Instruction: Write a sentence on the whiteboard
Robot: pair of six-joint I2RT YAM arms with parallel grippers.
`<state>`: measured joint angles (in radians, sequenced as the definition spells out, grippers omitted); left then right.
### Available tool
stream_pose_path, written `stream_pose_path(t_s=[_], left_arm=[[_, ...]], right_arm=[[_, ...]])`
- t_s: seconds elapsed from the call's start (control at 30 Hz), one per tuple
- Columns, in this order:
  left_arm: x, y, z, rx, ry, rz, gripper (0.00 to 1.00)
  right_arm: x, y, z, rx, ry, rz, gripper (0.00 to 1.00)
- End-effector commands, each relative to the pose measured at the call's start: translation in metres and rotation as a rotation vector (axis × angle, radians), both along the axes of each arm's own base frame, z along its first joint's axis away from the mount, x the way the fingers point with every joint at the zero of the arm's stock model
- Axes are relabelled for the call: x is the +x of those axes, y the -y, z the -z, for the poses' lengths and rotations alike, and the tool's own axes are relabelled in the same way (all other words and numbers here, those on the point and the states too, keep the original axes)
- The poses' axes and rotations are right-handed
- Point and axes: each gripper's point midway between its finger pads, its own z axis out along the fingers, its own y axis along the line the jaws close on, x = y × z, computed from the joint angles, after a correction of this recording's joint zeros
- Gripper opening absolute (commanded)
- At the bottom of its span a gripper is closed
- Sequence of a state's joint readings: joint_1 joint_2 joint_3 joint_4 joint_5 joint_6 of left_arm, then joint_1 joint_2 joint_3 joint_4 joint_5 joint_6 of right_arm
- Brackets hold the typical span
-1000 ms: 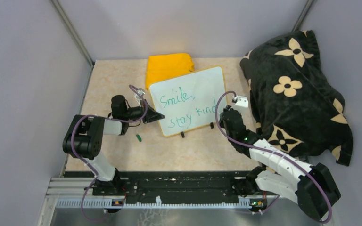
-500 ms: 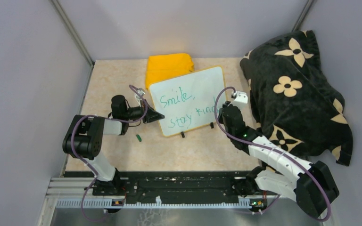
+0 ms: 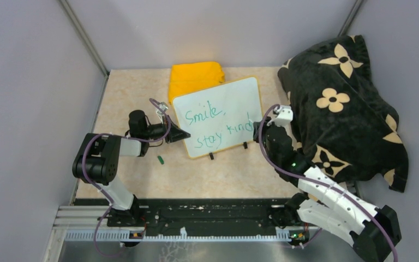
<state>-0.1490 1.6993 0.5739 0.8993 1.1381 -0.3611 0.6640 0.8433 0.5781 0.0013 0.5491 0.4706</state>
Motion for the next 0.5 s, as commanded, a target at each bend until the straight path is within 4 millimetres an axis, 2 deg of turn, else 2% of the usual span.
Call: stream_pose_path(t_s=[0.0,0.17,0.47], left_arm=[[0.004,-0.002,0.022,0.051,-0.052,-0.049,0.00],[0.004,-0.002,0.022,0.053,-0.054,-0.050,0.00],[0.004,-0.002,0.023,0.054,-0.056,-0.051,0.00]], right_arm=[[-0.003,-0.027,-0.041,0.017,0.112,-0.103,0.00],[-0.006,-0.055,-0.040,0.008,0.131,-0.190,0.00],[0.000,-0.071,-0.027,0.005,0.111,-0.219,0.00]])
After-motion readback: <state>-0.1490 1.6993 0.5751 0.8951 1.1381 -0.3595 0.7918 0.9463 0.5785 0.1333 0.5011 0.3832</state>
